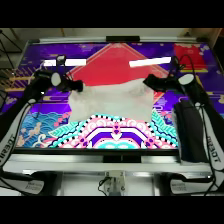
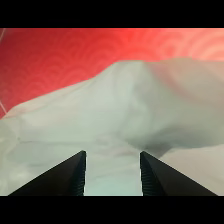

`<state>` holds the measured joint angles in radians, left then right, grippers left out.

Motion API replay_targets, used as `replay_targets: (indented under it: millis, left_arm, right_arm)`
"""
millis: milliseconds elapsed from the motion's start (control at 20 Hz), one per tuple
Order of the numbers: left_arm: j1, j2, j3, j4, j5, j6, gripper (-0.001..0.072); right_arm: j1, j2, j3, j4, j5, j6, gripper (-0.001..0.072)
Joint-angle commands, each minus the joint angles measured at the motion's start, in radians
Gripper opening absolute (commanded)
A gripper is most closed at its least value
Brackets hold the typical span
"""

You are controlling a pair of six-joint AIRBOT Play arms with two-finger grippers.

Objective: Fold the shirts.

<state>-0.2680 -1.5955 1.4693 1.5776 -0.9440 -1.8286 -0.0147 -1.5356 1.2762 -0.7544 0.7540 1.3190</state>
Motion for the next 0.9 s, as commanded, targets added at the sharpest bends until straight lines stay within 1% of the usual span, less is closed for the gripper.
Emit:
replay_targets:
  millis: [0, 100, 150, 250, 300, 350, 450, 550, 700, 850]
  left_arm:
    - [0.112, -0.013, 0.100, 0.020, -0.338, 0.185, 0.0718]
    - [0.223, 0.014, 0.099, -0.003, -0.458, 0.195, 0.0717]
    - [0.272, 0.024, 0.084, -0.036, -0.489, 0.198, 0.0717]
    - [0.351, 0.038, 0.021, -0.148, -0.501, 0.198, 0.0717]
    - [0.372, 0.038, -0.025, -0.210, -0.496, 0.198, 0.0717]
    - [0.375, 0.038, -0.084, -0.261, -0.471, 0.198, 0.0717]
    - [0.355, 0.038, -0.205, -0.341, -0.389, 0.198, 0.0716]
    - [0.317, 0.034, -0.301, -0.402, -0.298, 0.198, 0.0717]
    - [0.270, 0.023, -0.356, -0.451, -0.199, 0.198, 0.0716]
    - [0.238, 0.006, -0.355, -0.460, -0.158, 0.177, 0.0708]
  right_arm:
    - [-0.063, 0.065, 0.021, -0.043, 0.074, -0.026, 0.0457]
    - [-0.138, 0.121, 0.021, -0.132, 0.207, -0.012, 0.0458]
    - [-0.177, 0.135, 0.021, -0.185, 0.299, 0.000, 0.0458]
    - [-0.234, 0.138, 0.013, -0.249, 0.469, 0.012, 0.0458]
    - [-0.256, 0.138, -0.003, -0.262, 0.534, 0.012, 0.0458]
    - [-0.266, 0.138, -0.022, -0.268, 0.565, 0.013, 0.0458]
    - [-0.266, 0.138, -0.069, -0.272, 0.579, 0.016, 0.0460]
    - [-0.262, 0.138, -0.112, -0.253, 0.568, 0.021, 0.0609]
    - [-0.262, 0.138, -0.145, -0.250, 0.541, 0.021, 0.0609]
    - [-0.262, 0.138, -0.151, -0.250, 0.518, 0.024, 0.0609]
